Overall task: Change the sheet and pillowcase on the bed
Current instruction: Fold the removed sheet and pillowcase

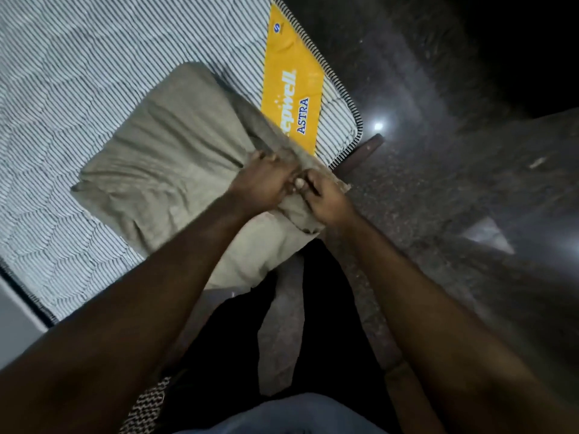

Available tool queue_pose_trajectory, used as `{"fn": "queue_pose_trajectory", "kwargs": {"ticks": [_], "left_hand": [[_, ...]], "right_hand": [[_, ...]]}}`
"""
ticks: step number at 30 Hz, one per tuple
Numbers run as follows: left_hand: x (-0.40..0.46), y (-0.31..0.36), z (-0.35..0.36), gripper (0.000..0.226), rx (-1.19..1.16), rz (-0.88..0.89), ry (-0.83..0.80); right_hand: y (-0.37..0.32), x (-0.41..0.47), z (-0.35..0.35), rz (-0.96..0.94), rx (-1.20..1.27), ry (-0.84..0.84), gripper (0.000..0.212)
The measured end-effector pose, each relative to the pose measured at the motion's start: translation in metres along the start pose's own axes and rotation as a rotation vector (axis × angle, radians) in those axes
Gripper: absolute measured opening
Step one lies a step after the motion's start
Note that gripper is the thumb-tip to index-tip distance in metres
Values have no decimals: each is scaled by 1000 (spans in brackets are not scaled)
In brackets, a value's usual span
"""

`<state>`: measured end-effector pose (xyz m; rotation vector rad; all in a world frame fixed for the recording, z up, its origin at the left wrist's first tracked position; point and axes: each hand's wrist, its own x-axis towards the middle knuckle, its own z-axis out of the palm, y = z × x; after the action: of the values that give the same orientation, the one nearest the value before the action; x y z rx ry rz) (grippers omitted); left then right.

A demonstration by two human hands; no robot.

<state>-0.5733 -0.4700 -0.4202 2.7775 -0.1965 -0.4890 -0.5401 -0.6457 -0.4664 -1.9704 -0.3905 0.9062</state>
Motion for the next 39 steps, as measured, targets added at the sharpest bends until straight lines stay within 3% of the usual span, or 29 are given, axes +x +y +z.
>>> {"fn": "queue_pose_trajectory", "kwargs": {"ticks": [3,5,9,13,14,16,18,21,24,27,29,32,35,37,39], "left_hand": [[9,-3,-14,23,-29,-32,-9],[10,-2,-14,24,-81,-28,54],[0,15,-4,22,-243,-107,196],[-6,28,6,17,-208,-113,215],[-7,30,12,20,-168,-77,166],[-8,38,23,46,-26,26,21],[-9,54,34,67,91,140,-60],[-21,82,51,57,129,231,91],[-48,95,70,49,7,89,236],[-76,105,80,64,-83,-135,210],[-92,115,78,77,-69,-181,213],[-112,121,66,69,-49,-281,219],[-121,116,41,51,-480,-420,252],[-127,110,17,46,-689,-396,303],[-133,103,-6,49,-717,-371,375]], "right_hand": [[7,-19,10,22,-31,-90,25],[18,-30,14,1,-67,-39,26],[41,-45,17,210,-225,55,42],[69,-55,20,288,-330,101,24],[72,-59,20,265,-280,131,21],[76,-66,19,211,-106,185,15],[74,-71,20,175,55,235,23],[63,-81,19,198,295,327,26],[49,-88,9,235,428,360,23],[29,-87,3,304,506,286,27],[12,-86,1,361,622,252,28],[-19,-83,0,419,826,270,19],[-50,-85,3,413,875,310,3],[-70,-95,5,312,737,286,31],[-92,-113,6,124,439,259,53]]}}
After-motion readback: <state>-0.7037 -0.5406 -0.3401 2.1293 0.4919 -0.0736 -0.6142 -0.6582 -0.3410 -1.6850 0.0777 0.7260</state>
